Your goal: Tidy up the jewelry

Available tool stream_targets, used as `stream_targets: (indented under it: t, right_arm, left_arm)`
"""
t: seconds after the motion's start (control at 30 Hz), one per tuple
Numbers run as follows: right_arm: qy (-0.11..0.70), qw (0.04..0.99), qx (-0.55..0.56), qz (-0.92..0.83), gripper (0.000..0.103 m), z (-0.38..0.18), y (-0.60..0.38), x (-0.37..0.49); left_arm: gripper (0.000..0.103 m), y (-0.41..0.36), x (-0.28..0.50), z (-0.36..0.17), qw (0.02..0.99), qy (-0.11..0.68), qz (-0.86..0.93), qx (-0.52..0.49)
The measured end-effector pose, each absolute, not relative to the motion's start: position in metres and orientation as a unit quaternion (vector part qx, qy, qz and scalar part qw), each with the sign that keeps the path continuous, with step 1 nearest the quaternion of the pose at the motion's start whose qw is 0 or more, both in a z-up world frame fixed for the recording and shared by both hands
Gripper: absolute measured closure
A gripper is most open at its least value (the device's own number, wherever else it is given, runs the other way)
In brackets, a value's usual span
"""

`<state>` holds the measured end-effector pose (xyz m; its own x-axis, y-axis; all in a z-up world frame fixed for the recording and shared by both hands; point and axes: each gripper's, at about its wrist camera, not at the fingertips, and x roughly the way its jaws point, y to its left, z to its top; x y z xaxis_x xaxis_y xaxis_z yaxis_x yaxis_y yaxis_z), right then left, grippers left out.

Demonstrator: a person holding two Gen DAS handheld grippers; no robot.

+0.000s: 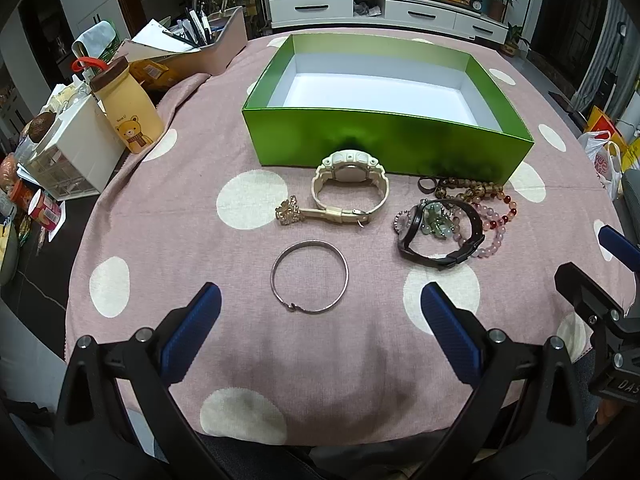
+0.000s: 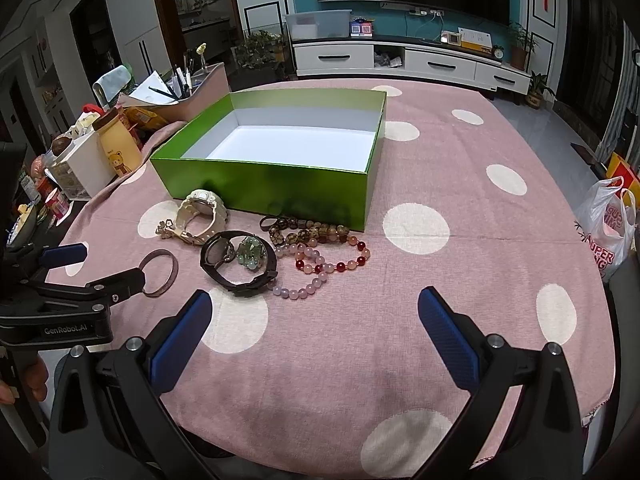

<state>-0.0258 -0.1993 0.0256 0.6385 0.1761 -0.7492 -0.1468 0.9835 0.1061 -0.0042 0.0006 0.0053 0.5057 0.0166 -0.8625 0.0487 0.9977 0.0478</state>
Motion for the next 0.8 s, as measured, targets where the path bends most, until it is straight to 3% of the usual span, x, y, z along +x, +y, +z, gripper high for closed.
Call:
stream_targets:
  t: [0.8]
  right_arm:
    - [0.414, 0.905, 0.018, 0.090, 0.001, 0.0257, -0.1991, -0.0268]
  left_arm:
    - [0.002, 0.0009, -0.0069, 0.0054, 0.867, 0.497, -0.010, 0.034]
